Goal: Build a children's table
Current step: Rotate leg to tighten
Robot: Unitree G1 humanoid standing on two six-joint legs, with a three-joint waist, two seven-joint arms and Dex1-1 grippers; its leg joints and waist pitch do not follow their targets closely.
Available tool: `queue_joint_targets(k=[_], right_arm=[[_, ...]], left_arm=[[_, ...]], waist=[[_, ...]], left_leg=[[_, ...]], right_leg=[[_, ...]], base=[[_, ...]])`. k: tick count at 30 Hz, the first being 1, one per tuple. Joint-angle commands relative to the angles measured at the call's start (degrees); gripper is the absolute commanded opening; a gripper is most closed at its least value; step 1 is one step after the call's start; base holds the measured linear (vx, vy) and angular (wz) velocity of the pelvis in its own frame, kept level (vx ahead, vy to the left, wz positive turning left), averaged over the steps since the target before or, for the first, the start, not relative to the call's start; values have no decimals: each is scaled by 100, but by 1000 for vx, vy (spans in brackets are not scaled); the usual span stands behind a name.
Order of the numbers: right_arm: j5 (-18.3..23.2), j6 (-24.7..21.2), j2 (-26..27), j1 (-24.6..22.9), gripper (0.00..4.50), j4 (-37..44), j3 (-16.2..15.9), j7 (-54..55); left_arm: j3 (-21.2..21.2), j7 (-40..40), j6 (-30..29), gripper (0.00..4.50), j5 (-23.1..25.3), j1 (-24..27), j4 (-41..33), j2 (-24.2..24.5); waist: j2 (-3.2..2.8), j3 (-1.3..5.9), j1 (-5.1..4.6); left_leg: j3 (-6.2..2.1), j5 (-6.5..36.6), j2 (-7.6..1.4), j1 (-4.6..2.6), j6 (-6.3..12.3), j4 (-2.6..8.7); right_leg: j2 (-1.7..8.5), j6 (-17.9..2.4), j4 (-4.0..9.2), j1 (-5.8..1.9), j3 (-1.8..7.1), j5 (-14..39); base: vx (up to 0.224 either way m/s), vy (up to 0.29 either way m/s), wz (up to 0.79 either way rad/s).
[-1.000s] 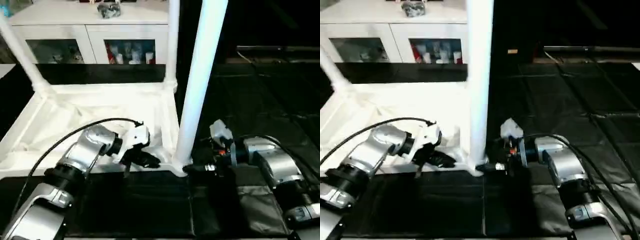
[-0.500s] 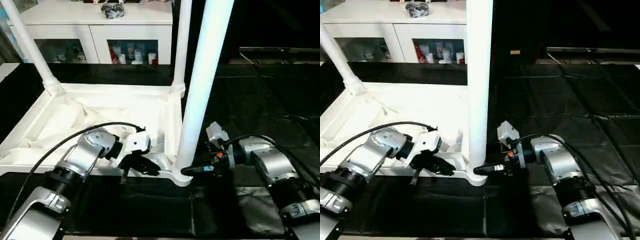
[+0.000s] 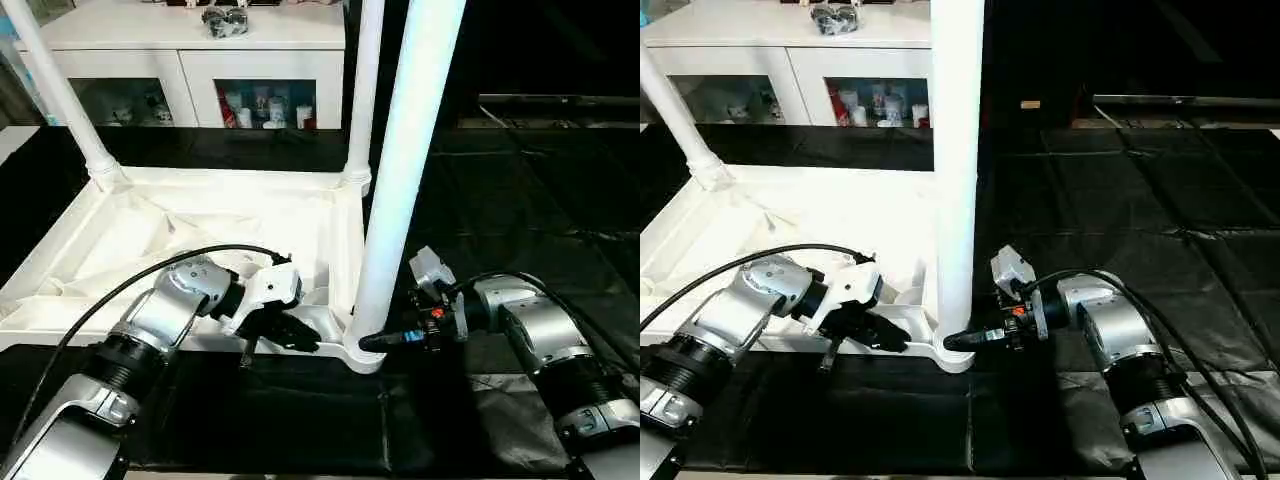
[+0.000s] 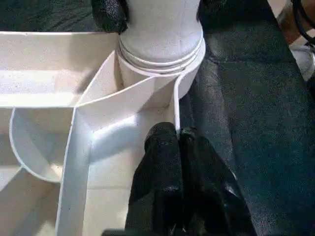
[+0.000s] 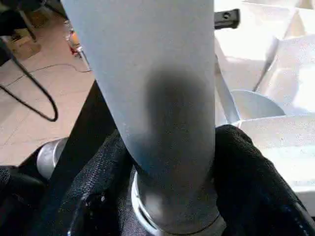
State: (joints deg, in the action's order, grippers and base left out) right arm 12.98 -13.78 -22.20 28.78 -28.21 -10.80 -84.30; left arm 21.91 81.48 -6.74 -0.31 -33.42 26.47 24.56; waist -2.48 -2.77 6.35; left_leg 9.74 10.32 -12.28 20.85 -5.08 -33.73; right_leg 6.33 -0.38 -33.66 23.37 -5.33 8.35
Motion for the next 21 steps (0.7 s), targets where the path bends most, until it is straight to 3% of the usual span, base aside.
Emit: queue_joint_targets(k=[1,5,8,9,10,11,13,14,16,17,18,19,20,21], right_arm=[[255,-342,225,-3,212,157,96,263],[-117,-300,624,51,210,-88,235,1573],[-304,-382,958,141,205,-254,335,2473],[-358,-403,1043,162,204,-273,345,2695],[-468,-576,1344,270,203,-355,449,3435],[-509,-614,1449,321,202,-411,493,3710],[-672,-635,1777,506,199,-623,613,4594],[-672,-635,1777,506,199,-623,613,4594],[-667,-647,2091,694,199,-829,780,5167],[-671,-628,2119,710,199,-850,787,5204],[-691,-534,2217,770,199,-926,801,5323],[-681,-410,2243,780,199,-951,805,5291],[-681,-410,2243,780,199,-951,805,5291],[-645,-278,2300,782,251,-964,865,5254]], left_arm=[[90,-326,-152,0,68,-38,124,-230],[-151,-1033,-579,0,50,-256,457,-610],[-352,-1706,-949,0,59,-475,796,-958],[-408,-1892,-1023,0,66,-540,906,-1053],[-536,-2432,-1108,0,120,-759,1255,-1288],[-586,-2615,-1129,0,129,-836,1376,-1365],[-771,-3236,-1147,0,141,-1099,1767,-1622],[-771,-3236,-1147,0,141,-1099,1767,-1622],[-1000,-3783,-1146,0,136,-1346,2094,-1884],[-1021,-3828,-1144,0,142,-1368,2121,-1908],[-1095,-3987,-1134,0,159,-1446,2214,-1989],[-1109,-4030,-1122,0,164,-1472,2235,-2009],[-1109,-4030,-1122,0,164,-1472,2235,-2009],[-1119,-4060,-1096,0,171,-1511,2282,-2033]], waist=[[76,381,-30],[75,329,-82],[110,300,-197],[106,280,-246],[85,275,-302],[75,281,-342],[53,288,-493],[12,294,-517],[-29,299,-648],[-62,293,-663],[-50,286,-706],[-27,284,-749],[-29,285,-754],[24,296,-769]], left_leg=[[63,1362,-63,-49,269,403],[34,1739,-19,-70,65,416],[-8,2020,40,-112,9,400],[-27,2086,63,-78,0,396],[-34,2196,83,-108,-9,379],[-44,2243,95,-121,-10,376],[-119,2416,90,-34,-24,416],[-134,2525,84,-69,-20,412],[-220,2914,18,-43,66,479],[-228,3080,1,-82,84,491],[-232,3291,-15,-139,123,491],[-255,3379,-26,-107,125,517],[-259,3373,-20,-94,135,521],[-229,3248,24,-112,158,490]], right_leg=[[162,-1249,358,-297,216,1835],[191,-877,454,-262,200,2863],[186,-511,584,-234,121,3663],[178,-342,619,-250,76,3911],[171,-223,687,-220,26,4084],[159,-199,712,-218,-2,4093],[153,-104,744,-303,-119,3959],[156,-105,770,-295,-150,3933],[173,-177,794,-397,-256,3470],[167,-209,813,-382,-272,3391],[175,-278,828,-364,-298,3241],[190,-305,809,-420,-318,3099],[200,-322,800,-429,-308,3070],[224,-364,823,-390,-290,3133]], base=[[0,0,0],[0,0,0],[0,0,0],[0,0,0],[0,0,0],[0,0,0],[0,0,0],[0,0,0],[-11,25,-7],[0,0,0],[0,0,0],[0,0,0],[0,0,0],[0,0,0]])
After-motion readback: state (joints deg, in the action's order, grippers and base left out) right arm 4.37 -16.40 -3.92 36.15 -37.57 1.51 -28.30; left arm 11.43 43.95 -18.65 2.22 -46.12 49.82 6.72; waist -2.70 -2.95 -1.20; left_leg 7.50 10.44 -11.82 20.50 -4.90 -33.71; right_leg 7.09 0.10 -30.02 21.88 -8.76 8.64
